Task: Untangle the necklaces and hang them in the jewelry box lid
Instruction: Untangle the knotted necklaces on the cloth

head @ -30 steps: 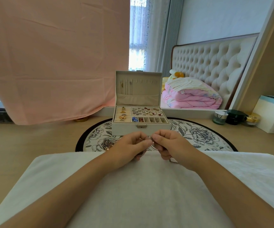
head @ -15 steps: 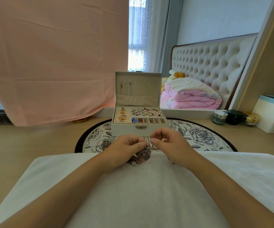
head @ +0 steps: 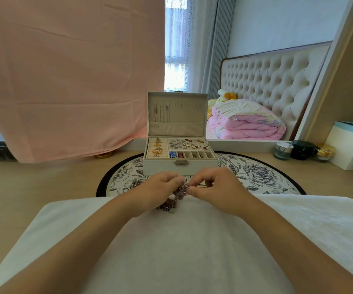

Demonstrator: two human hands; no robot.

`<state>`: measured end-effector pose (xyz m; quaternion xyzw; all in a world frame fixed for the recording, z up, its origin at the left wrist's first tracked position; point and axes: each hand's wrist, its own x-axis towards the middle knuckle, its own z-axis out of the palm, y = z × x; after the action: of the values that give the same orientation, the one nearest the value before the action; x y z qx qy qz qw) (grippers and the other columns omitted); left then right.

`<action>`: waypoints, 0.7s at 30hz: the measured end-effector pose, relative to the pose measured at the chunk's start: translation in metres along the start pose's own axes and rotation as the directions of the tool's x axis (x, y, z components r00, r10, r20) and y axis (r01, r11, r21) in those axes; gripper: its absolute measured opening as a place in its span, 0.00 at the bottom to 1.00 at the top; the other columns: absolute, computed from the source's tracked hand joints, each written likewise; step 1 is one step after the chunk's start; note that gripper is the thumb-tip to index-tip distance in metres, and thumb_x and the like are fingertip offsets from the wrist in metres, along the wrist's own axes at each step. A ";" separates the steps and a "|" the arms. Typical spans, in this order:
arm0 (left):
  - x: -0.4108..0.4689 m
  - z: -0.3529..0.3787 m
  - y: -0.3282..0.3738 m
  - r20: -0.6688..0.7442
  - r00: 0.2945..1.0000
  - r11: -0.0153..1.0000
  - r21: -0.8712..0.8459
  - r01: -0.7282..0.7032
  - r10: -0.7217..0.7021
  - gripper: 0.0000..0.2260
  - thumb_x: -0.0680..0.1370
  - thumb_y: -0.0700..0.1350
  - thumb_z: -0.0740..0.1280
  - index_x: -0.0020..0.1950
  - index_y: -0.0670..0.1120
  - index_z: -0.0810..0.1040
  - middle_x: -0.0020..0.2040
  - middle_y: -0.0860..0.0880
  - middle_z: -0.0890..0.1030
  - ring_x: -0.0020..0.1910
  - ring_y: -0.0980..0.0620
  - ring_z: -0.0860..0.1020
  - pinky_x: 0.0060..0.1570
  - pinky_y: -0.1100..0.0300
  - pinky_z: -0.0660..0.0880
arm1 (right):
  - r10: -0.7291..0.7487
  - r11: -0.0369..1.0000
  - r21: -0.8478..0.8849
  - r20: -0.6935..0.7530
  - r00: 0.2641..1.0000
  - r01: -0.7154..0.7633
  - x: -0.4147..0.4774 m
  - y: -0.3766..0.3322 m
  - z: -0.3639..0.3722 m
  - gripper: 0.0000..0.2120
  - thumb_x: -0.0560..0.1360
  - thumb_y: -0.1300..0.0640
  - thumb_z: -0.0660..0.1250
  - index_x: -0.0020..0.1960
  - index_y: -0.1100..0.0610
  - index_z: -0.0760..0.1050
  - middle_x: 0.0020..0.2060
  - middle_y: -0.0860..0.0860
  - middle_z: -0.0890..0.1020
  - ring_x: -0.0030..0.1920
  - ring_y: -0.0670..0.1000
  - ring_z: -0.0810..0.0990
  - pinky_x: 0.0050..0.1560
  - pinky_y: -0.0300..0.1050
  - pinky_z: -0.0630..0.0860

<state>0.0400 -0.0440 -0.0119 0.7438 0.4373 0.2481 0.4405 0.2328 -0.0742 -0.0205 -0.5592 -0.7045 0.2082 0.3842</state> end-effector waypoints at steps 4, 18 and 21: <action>-0.001 -0.011 0.004 0.050 0.999 1.000 -0.014 0.018 -0.018 0.14 0.85 0.51 0.58 0.54 0.46 0.81 0.46 0.50 0.84 0.43 0.57 0.80 0.46 0.68 0.77 | -0.013 1.000 0.000 0.017 1.000 0.013 0.000 -0.005 -0.004 0.09 0.65 0.40 0.76 0.40 0.43 0.83 0.36 0.44 0.83 0.31 0.42 0.72 0.38 0.51 0.75; 0.001 -0.004 -0.013 0.182 0.983 0.912 -0.407 0.044 0.034 0.06 0.80 0.41 0.69 0.56 0.44 0.82 0.51 0.41 0.83 0.49 0.49 0.79 0.62 0.49 0.78 | 0.059 0.986 0.145 0.146 0.988 -0.080 -0.003 -0.004 -0.012 0.10 0.71 0.44 0.75 0.46 0.48 0.85 0.29 0.46 0.78 0.30 0.47 0.69 0.32 0.39 0.67; 0.002 0.000 -0.010 0.094 0.996 0.933 -0.356 0.046 -0.013 0.07 0.78 0.42 0.71 0.56 0.45 0.80 0.52 0.42 0.86 0.47 0.50 0.81 0.45 0.60 0.78 | 0.082 0.984 0.145 0.124 0.989 -0.100 -0.001 -0.004 -0.008 0.07 0.67 0.46 0.80 0.42 0.46 0.87 0.34 0.52 0.85 0.32 0.48 0.73 0.37 0.42 0.71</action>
<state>0.0366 -0.0405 -0.0209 0.6549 0.3757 0.2833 0.5914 0.2364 -0.0770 -0.0130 -0.5469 -0.6819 0.3107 0.3734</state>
